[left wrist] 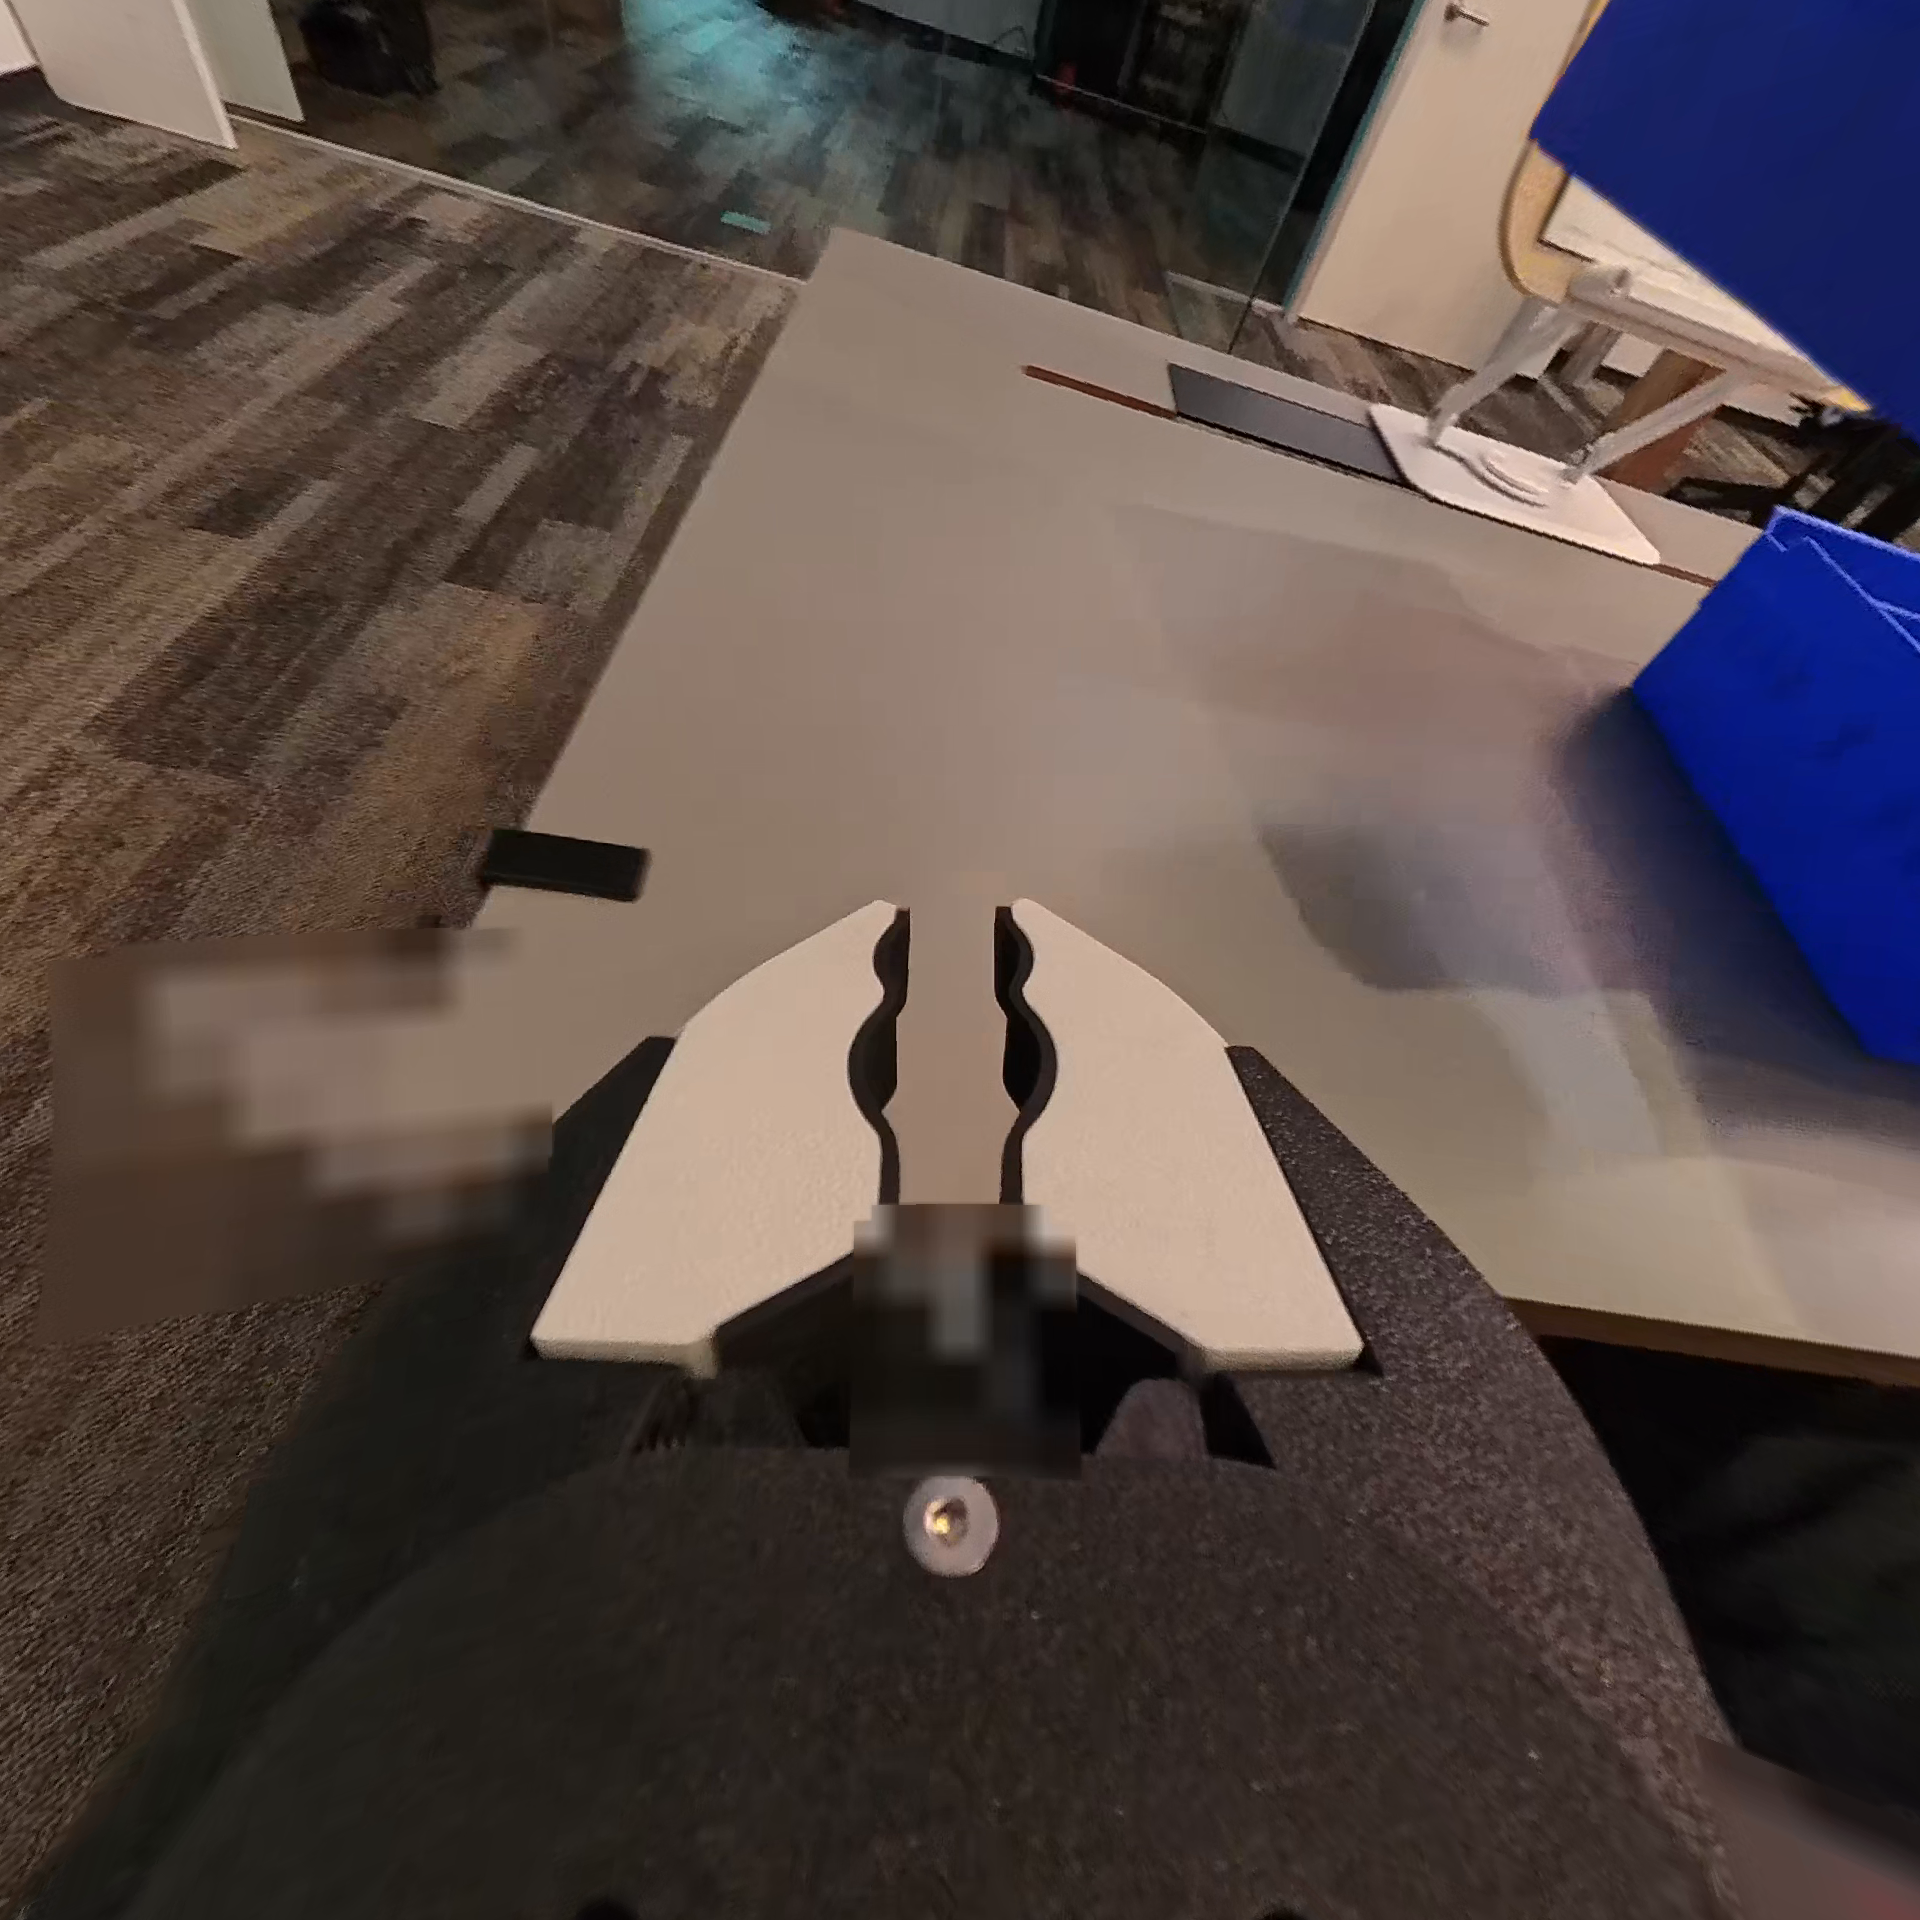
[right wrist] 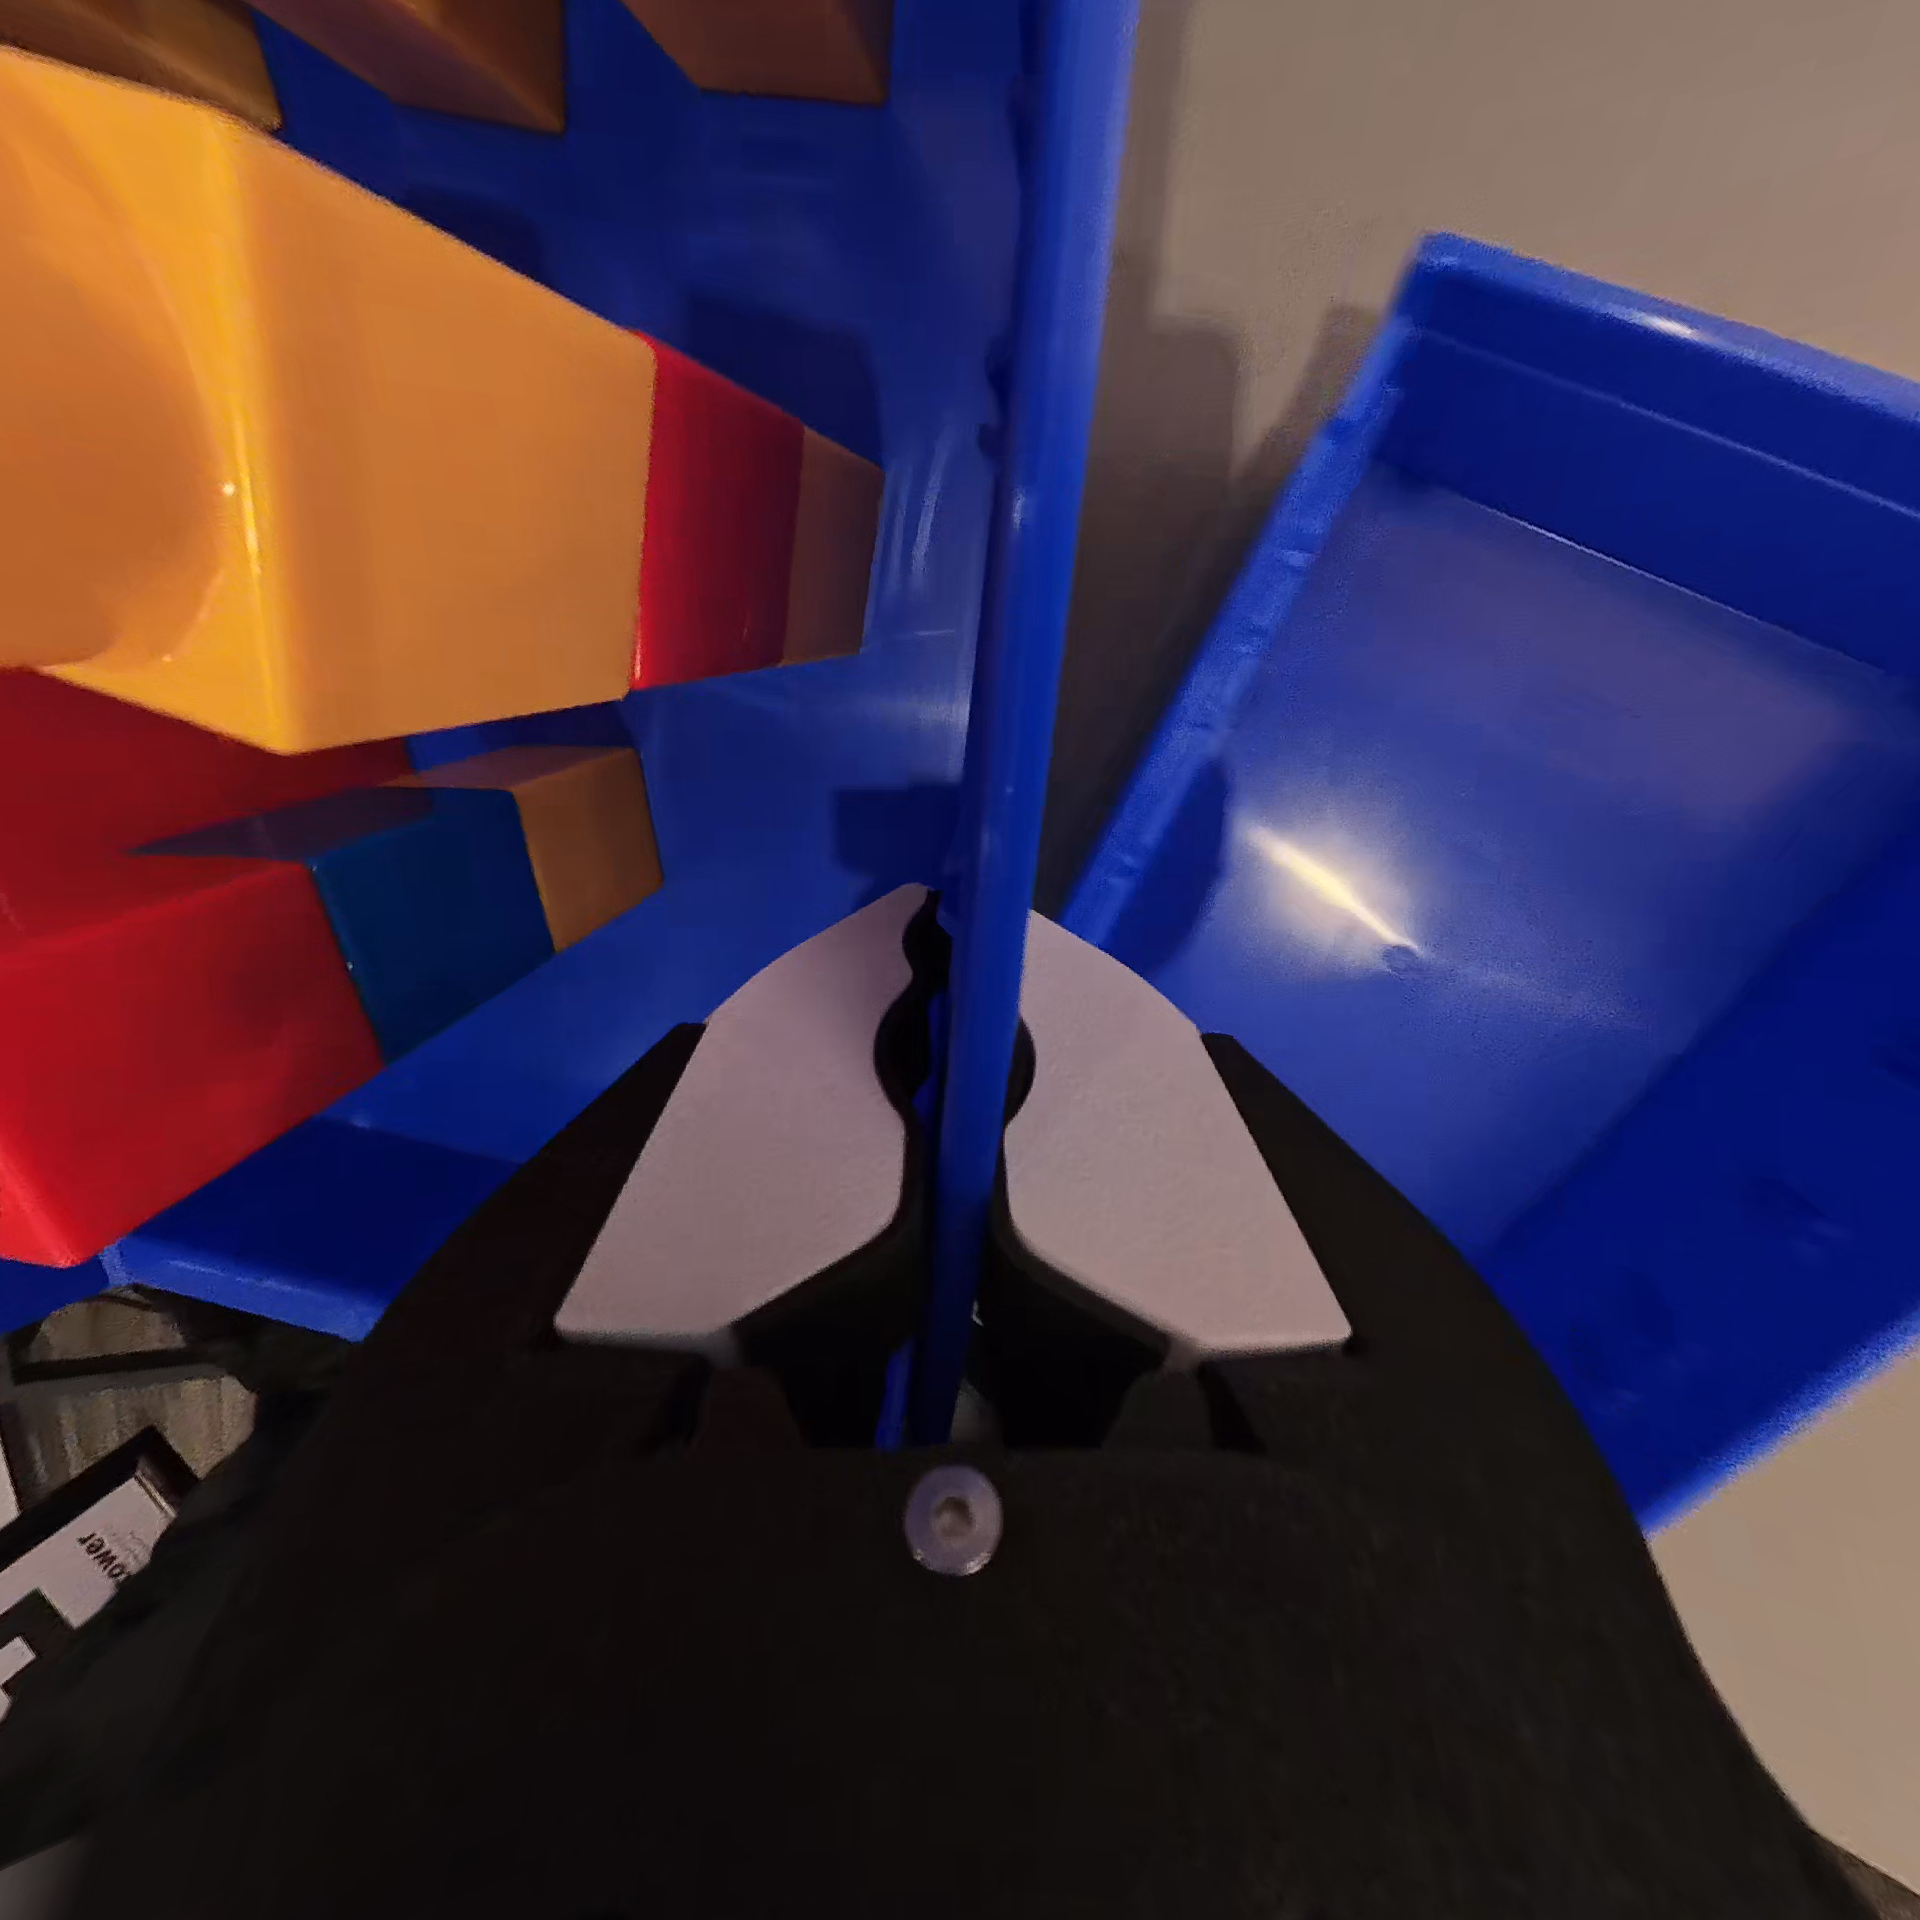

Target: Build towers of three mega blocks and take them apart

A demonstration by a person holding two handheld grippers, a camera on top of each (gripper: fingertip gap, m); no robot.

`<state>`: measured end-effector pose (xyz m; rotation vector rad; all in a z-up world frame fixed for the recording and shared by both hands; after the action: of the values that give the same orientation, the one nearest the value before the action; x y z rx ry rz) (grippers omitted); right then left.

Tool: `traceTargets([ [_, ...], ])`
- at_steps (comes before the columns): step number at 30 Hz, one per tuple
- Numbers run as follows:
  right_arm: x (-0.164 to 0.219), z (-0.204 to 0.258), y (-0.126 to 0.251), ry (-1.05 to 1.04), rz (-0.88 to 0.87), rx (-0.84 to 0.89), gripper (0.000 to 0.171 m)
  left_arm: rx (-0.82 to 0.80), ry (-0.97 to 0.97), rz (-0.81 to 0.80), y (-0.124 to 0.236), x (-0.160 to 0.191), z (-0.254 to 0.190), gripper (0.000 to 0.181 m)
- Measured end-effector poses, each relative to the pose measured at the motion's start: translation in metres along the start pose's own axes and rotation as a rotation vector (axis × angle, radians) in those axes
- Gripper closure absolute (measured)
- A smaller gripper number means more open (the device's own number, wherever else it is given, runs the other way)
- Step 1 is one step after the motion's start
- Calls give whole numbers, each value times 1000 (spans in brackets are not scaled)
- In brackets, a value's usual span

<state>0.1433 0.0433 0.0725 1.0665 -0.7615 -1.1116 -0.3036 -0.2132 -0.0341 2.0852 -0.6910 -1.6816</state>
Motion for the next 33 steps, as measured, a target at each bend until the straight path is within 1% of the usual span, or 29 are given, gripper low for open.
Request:
traceTargets([
  [6, -21, 54, -37, 16, 32, -5, 167, -27, 52, -30, 17, 11, 32, 166],
  [10, -31, 78, -60, 16, 25, 37, 167, -31, 85, -36, 20, 24, 48, 166],
  [13, -35, 91, -81, 2, 51, 38, 166, -26, 115, -62, 24, 33, 59, 166],
  [17, -42, 103, -108, -1, 48, 62, 167, -24, 140, -65, 27, 44, 73, 166],
  [23, -50, 115, -147, -18, 90, 70, 167, -43, 171, -85, 34, 57, 92, 167],
  [28, -59, 125, -168, -20, 88, 71, 167, -58, 185, -93, 41, 65, 102, 167],
  [33, -61, 128, -182, -40, 100, 70, 167, -59, 193, -97, 42, 67, 106, 167],
])
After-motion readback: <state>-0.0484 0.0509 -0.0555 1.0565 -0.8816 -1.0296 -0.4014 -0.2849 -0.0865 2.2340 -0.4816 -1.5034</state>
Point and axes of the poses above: each gripper's, where its closed fingertips meet, y back along the fingers, x out of its underside, z = x × y across the jaws, the point moved 7 cm from there along y, back along the fingers, and after that the axes turned 14 degrees about z, right-handed, at the moved point
